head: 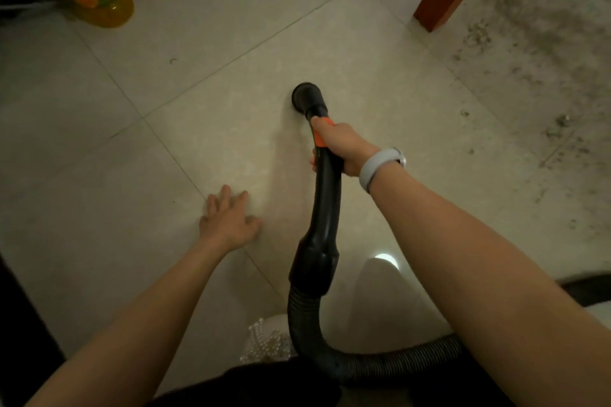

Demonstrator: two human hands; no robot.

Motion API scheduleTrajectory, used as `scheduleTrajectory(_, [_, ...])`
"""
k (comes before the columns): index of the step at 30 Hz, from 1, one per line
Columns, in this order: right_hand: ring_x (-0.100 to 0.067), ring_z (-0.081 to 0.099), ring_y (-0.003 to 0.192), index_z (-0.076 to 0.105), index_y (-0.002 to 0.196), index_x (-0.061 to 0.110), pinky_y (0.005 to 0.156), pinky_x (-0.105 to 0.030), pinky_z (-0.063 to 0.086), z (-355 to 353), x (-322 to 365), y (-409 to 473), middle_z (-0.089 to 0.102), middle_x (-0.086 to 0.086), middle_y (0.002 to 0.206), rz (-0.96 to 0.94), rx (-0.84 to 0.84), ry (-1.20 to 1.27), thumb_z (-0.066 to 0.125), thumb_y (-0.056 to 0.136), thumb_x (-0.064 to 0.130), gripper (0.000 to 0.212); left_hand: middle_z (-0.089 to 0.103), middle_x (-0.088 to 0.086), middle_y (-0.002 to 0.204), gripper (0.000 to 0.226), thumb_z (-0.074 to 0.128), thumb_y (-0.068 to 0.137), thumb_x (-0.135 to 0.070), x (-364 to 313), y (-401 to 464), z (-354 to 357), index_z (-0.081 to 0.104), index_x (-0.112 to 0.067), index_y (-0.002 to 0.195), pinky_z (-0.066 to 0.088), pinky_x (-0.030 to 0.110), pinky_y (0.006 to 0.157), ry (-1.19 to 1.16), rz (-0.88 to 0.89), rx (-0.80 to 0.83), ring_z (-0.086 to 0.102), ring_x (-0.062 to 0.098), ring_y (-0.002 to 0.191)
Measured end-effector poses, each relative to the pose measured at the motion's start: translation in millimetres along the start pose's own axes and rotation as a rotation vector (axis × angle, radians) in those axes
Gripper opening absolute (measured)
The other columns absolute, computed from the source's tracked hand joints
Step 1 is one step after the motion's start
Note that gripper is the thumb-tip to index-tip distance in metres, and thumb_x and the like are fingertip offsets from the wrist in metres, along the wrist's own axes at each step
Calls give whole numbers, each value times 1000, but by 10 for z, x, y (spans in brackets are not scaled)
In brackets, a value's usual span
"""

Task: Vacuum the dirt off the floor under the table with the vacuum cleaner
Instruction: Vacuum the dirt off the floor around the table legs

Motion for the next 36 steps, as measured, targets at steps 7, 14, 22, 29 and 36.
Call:
scheduleTrajectory(7, [-20,53,43,43,84,9,45,-30,51,-102,-748,-712,48,-10,65,91,-9,75,46,98,32,27,22,14,154,57,46,96,-38,-411,56,-402,35,-10,144,24,40,114,-110,148,-117,20,30,142])
scheduleTrajectory(14, [-18,51,40,44,84,8,40,-26,49,-647,-976,-981,47,-12,68,101,-228,145,47,98,31,27,6,7,160,64,42,97,-43,-853,50,-266,15,-22,152,19,41,116,107,288,3,7,28,146])
scheduleTrajectory(22, [-24,55,44,44,75,12,49,-34,52,-254,-794,-715,50,-8,64,35,-88,29,49,95,29,27,-11,3,160,64,38,99,-40,-681,166,23,8,-22,153,14,41,118,273,254,86,-10,27,146])
scheduleTrajectory(29, [-23,55,43,46,84,9,47,-31,50,-810,-781,-641,50,-9,68,35,-362,166,49,95,34,27,-3,6,160,61,41,97,-44,-671,207,-15,22,-20,150,11,40,118,187,248,88,-5,29,146])
scheduleTrajectory(36, [-21,51,44,43,80,11,47,-30,49,-819,-882,-709,46,-9,70,104,-417,434,49,96,34,29,61,10,120,31,49,97,-31,-1232,-170,-203,60,-10,118,41,35,100,-362,340,116,57,25,114])
Point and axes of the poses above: each hand's wrist, its own y-axis towards the middle knuckle, its own z-axis out of the palm, x = y × z, the point moved 6 cm from there along y, towards the middle knuckle
